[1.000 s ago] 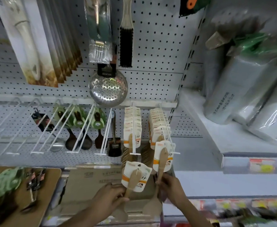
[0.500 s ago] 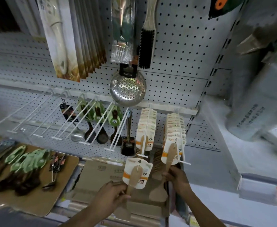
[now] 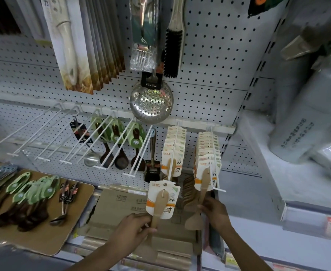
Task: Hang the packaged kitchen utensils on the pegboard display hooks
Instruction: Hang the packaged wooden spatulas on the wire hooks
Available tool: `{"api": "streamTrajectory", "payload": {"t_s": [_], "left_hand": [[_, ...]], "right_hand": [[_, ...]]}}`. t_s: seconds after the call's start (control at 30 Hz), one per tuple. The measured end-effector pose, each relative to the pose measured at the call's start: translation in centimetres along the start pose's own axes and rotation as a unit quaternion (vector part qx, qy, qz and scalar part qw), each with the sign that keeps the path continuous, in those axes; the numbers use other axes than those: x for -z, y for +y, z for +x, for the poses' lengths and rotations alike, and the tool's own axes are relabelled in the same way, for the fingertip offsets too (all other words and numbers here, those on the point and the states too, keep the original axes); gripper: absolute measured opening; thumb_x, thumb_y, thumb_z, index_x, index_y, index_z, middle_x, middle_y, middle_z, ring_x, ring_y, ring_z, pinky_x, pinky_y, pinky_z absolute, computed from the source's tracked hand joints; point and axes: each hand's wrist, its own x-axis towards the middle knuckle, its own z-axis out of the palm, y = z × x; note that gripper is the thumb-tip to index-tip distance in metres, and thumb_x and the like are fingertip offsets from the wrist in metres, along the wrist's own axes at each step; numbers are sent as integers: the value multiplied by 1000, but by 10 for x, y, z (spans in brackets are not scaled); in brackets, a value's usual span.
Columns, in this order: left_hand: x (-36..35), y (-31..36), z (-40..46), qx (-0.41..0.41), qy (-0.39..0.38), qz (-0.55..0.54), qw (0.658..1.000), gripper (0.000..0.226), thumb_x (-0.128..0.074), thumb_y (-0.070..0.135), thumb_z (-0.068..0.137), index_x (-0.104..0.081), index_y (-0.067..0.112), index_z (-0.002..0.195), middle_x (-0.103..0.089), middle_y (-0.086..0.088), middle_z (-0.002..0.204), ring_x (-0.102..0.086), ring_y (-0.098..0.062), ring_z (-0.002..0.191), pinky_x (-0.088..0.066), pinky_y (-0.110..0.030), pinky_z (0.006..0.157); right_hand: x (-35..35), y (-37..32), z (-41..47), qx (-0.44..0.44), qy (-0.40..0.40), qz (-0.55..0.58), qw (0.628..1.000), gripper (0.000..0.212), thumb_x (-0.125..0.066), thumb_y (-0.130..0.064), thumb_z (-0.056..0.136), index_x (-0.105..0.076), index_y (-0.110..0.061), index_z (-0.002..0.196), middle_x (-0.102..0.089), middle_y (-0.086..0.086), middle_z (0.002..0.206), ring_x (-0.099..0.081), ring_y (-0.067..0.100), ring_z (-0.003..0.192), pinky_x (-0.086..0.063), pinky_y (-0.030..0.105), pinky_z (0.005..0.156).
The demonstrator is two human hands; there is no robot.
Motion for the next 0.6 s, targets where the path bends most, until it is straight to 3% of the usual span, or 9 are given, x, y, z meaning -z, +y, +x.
{"api": "streamTrajectory", "payload": {"t_s": [0.07, 0.1, 0.17, 0.23, 0.33, 0.5, 0.6], "left_hand": [[0, 1, 2, -7, -5, -5, 1000, 5, -65, 43, 88, -64, 39, 87, -68, 23, 91, -62, 5, 82, -52, -20, 73], [-1, 1, 4, -10, -6, -9, 1000, 4, -65, 44, 88, -64, 41, 86, -68, 22, 91, -62, 5, 82, -52, -21, 74], [-3, 0, 7, -12, -6, -16, 1000, 10, -63, 48, 87, -65, 38, 88, -68, 21, 91, -63, 4, 82, -53, -24, 75], [-6, -1, 9, -13, -2, -24, 1000, 21, -60, 53, 85, -67, 34, 90, -68, 19, 90, -63, 2, 80, -53, -26, 74], [-10, -1, 12, -18, -3, -35, 999, 29, -57, 56, 82, -68, 31, 91, -69, 18, 90, -63, 1, 80, -52, -26, 75], [-17, -1, 12, -37, -16, -32, 999, 15, -65, 41, 83, -65, 27, 89, -67, 17, 87, -62, 1, 79, -50, -20, 70], [-19, -3, 5, -40, -26, -37, 998, 14, -58, 40, 80, -58, 30, 89, -64, 19, 80, -59, 3, 73, -41, -13, 61]], "right_hand": [[-4, 8, -7, -12, 15, -12, 1000, 11, -72, -16, 87, -68, -15, 97, -72, 4, 89, -69, 21, 83, -54, 30, 76], [-5, 11, -12, -29, 17, -3, 999, 13, -71, -13, 87, -65, -17, 98, -70, 3, 91, -68, 21, 85, -52, 30, 77], [-8, 7, -25, -53, 8, 19, 998, 19, -67, -8, 87, -61, -25, 96, -67, -1, 93, -64, 17, 88, -52, 28, 82], [-13, -1, -36, -22, -2, 33, 999, 32, -68, -3, 85, -64, -34, 85, -71, -8, 90, -67, 12, 88, -54, 32, 87], [-18, -29, -57, 36, -61, 79, 994, 37, -76, -6, 81, -67, -41, 89, -73, -25, 87, -68, -2, 89, -53, 20, 84], [-36, -83, -90, 99, -142, 234, 957, 33, -80, -14, 79, -73, -15, 111, -75, -3, 108, -69, 15, 105, -56, 29, 88], [-53, -97, -102, 95, -118, 260, 954, 25, -82, -17, 77, -77, -16, 102, -77, 3, 102, -71, 20, 103, -58, 34, 85]]}}
